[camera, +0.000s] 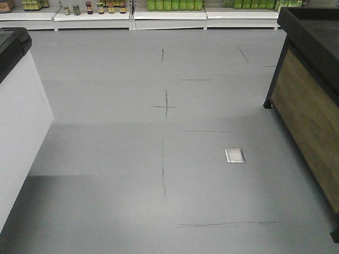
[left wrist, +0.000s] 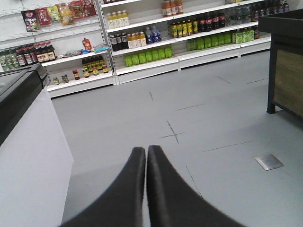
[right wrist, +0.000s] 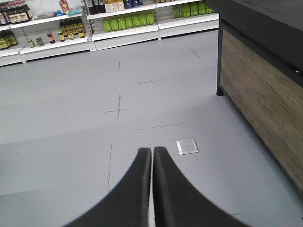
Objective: Pick three apples into basket with both arms
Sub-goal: 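Drive the base forward along the aisle toward the produce tables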
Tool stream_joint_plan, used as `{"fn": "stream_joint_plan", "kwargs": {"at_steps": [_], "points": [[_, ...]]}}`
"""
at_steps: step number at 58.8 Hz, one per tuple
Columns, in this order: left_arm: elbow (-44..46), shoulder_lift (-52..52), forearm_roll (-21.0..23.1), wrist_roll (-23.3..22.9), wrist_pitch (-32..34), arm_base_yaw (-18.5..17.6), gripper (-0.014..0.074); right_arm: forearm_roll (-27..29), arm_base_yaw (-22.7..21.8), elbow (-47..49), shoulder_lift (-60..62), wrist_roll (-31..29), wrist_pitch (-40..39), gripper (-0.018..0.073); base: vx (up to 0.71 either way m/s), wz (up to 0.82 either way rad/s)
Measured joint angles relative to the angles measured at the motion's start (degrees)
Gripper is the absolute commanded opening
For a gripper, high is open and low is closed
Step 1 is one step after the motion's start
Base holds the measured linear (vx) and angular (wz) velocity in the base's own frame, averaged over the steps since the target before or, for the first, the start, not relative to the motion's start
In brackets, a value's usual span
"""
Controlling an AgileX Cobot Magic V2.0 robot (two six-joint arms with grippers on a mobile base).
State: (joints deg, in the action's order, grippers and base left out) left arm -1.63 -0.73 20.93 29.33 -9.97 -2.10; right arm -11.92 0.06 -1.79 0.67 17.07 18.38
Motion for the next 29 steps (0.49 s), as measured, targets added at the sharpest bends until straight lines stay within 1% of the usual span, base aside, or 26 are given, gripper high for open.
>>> {"fn": "stream_joint_plan", "kwargs": {"at_steps": [29], "points": [[0.0, 0.0, 0.0, 0.0, 0.0, 0.0, 0.0002, 0.0, 0.0, 0.0, 0.0, 0.0, 0.0, -0.0005, 0.0, 0.0]]}}
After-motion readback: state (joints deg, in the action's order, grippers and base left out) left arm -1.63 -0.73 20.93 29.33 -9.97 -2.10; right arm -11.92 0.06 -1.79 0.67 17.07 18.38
